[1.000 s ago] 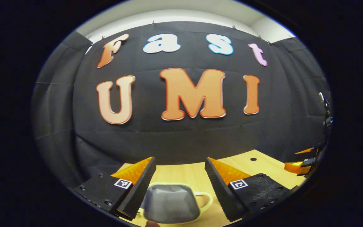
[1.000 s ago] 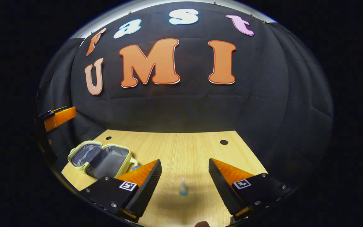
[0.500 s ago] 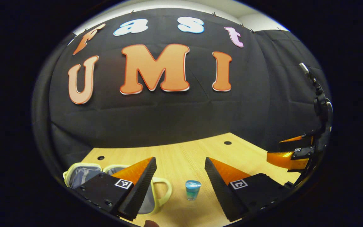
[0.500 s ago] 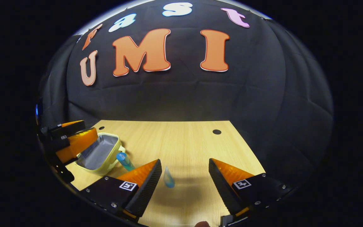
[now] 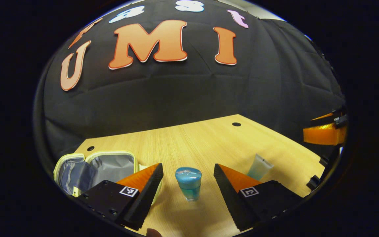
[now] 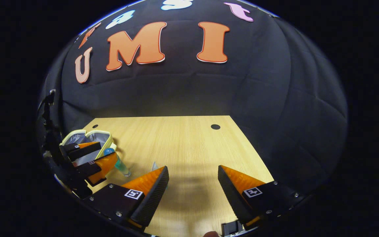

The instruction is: First open the suitcase, pack the skin care products into it, and then close the suitcase.

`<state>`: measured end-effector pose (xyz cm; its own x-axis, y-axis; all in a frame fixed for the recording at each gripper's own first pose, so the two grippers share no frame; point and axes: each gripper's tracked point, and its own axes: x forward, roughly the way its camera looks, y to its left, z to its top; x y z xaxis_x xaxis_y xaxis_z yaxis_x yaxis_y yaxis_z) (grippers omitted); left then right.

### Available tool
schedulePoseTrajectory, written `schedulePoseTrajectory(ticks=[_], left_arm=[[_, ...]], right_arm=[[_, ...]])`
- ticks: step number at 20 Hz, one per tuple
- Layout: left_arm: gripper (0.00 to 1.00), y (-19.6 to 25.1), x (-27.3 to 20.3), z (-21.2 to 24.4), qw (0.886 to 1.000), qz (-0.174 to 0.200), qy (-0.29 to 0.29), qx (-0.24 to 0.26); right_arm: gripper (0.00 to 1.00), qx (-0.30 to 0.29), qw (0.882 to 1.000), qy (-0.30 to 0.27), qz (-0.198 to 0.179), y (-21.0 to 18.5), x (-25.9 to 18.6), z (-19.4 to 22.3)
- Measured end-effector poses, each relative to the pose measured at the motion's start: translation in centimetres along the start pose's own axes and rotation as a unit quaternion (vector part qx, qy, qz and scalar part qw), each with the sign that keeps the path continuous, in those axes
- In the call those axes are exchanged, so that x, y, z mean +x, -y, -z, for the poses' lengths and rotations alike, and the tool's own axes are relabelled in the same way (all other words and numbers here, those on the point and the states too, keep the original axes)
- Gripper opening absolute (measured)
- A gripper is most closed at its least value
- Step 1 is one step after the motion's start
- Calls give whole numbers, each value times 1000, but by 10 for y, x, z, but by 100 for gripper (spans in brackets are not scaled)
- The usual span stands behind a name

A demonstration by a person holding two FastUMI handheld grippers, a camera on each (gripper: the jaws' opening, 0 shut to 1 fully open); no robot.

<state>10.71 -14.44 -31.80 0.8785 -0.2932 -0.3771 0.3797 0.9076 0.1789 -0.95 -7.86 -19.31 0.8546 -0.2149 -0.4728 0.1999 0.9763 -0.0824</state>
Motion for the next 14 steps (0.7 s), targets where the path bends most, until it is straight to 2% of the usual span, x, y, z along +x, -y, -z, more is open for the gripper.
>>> schedulePoseTrajectory(ticks=[5,9,11,13,14], left_arm=[[96,-4,36,47,999,-12,-29,-6],[95,-5,52,72,999,-25,-47,-11],[79,-4,55,72,998,-24,-48,-12],[48,-2,48,68,999,-26,-45,-14],[48,-2,52,71,998,-27,-48,-15]], right_arm=[[95,-16,1000,-8,5,5,4,7],[95,-2,1000,-16,9,9,6,10],[95,0,1000,-21,11,11,8,14],[96,-4,1000,-25,10,11,9,18],[96,-7,1000,-25,8,8,10,21]])
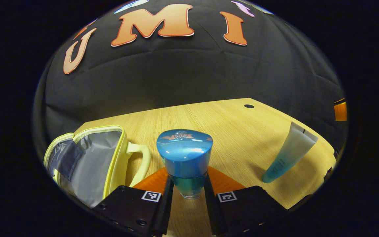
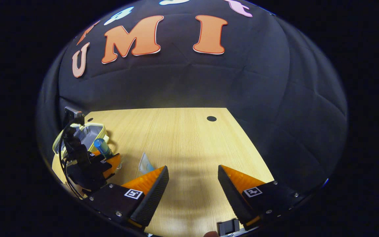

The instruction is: First open the suitcase, pack the skin care products into it, and then close the suitcase.

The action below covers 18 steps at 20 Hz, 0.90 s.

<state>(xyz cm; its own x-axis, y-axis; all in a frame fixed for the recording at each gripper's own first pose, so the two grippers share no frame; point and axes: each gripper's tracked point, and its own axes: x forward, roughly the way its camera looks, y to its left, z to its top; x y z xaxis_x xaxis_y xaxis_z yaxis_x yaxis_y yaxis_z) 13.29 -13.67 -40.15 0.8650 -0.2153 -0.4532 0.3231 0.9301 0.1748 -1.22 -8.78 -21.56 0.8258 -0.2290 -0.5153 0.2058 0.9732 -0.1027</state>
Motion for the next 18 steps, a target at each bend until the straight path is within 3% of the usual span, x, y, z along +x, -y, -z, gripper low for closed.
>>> schedulePoseTrajectory(ticks=[6,9,18], left_arm=[[45,2,-28,-4,999,20,-30,-1],[46,2,-55,-17,998,33,-42,-28],[45,-41,-145,-71,998,5,-34,-57]], right_arm=[[96,-14,999,-17,-47,-42,5,19],[96,-17,997,-24,-73,-63,10,25],[95,-55,990,-66,-109,-106,67,69]])
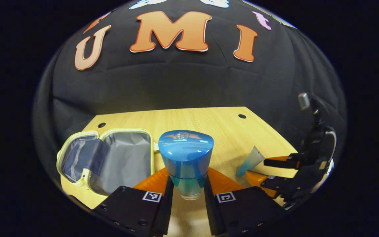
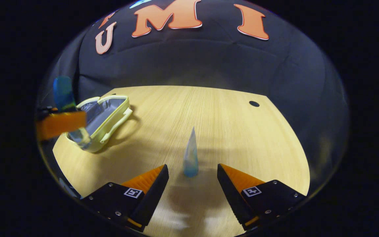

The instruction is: First open the suitcase, pack the skin care products into it, and then close the suitcase.

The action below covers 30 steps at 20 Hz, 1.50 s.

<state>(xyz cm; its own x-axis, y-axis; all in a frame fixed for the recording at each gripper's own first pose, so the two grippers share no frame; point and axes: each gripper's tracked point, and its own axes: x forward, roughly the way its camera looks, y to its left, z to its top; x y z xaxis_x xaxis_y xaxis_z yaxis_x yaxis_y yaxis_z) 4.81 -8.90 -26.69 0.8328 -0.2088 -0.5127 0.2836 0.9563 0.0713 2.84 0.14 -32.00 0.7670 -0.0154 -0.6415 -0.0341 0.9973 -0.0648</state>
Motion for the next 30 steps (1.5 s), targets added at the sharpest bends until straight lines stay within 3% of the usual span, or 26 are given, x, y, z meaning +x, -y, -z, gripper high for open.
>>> schedulePoseTrajectory(ticks=[3,6,11,17,22,30], left_arm=[[46,-21,-20,-14,1000,-24,10,-2],[45,-38,-33,-16,999,-42,12,-5],[45,-56,-43,-9,998,-58,2,-18],[46,-90,-61,-15,998,-47,-30,-41],[46,-157,-60,-14,991,-63,-116,-16],[45,-205,25,27,971,-10,-238,-27]], right_arm=[[92,4,1000,-9,-8,-3,22,4],[72,1,1000,-22,-4,3,37,8],[46,-18,999,-27,-13,-2,46,12],[41,19,997,-35,-61,-26,12,-6],[41,36,996,-16,-81,-48,-26,-30],[41,121,992,-17,-28,-73,-57,-40]])
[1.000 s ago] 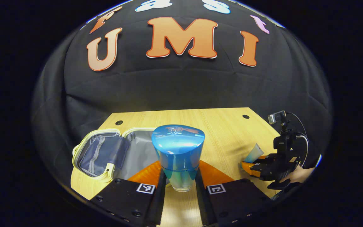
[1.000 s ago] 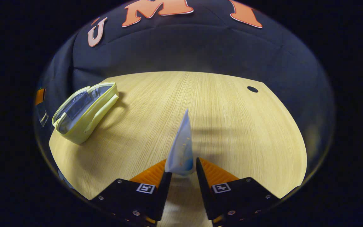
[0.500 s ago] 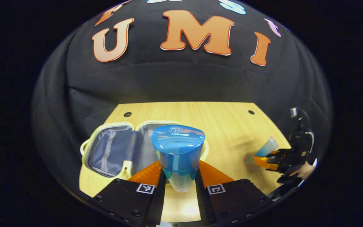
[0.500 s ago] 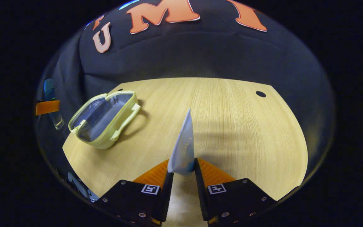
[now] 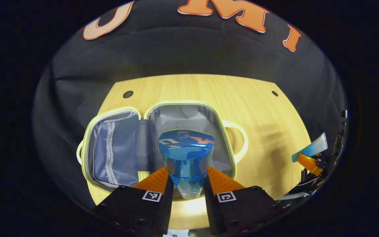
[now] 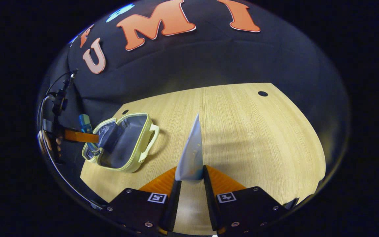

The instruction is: First open the suitcase, pack the skin care products into it, and then close the suitcase.

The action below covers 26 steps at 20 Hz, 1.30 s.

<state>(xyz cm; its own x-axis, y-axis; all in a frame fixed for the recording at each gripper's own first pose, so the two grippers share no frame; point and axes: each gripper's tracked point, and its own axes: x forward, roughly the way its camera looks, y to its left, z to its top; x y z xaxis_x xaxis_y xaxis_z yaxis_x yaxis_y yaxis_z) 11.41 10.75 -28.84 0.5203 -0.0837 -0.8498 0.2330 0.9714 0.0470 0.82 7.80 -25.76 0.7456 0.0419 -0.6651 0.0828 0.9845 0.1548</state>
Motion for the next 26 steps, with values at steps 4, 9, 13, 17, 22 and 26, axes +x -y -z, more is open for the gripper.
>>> schedulePoseTrajectory(ticks=[4,9,13,17,22,26], left_arm=[[46,-14,35,1,999,16,-45,15],[46,-27,67,10,997,24,-75,18],[45,-37,81,13,996,21,-82,11],[47,-41,90,19,996,23,-89,0],[85,-37,81,-12,999,15,-42,22],[100,-34,65,-24,1000,9,-1,23]], right_arm=[[41,26,999,-9,28,-9,-1,13],[41,45,998,-20,49,-19,-3,25],[41,46,997,-23,62,-24,-3,24],[41,49,997,-27,60,-31,-3,21],[41,40,997,-32,50,-49,4,18],[41,25,999,-25,39,-61,4,1]])
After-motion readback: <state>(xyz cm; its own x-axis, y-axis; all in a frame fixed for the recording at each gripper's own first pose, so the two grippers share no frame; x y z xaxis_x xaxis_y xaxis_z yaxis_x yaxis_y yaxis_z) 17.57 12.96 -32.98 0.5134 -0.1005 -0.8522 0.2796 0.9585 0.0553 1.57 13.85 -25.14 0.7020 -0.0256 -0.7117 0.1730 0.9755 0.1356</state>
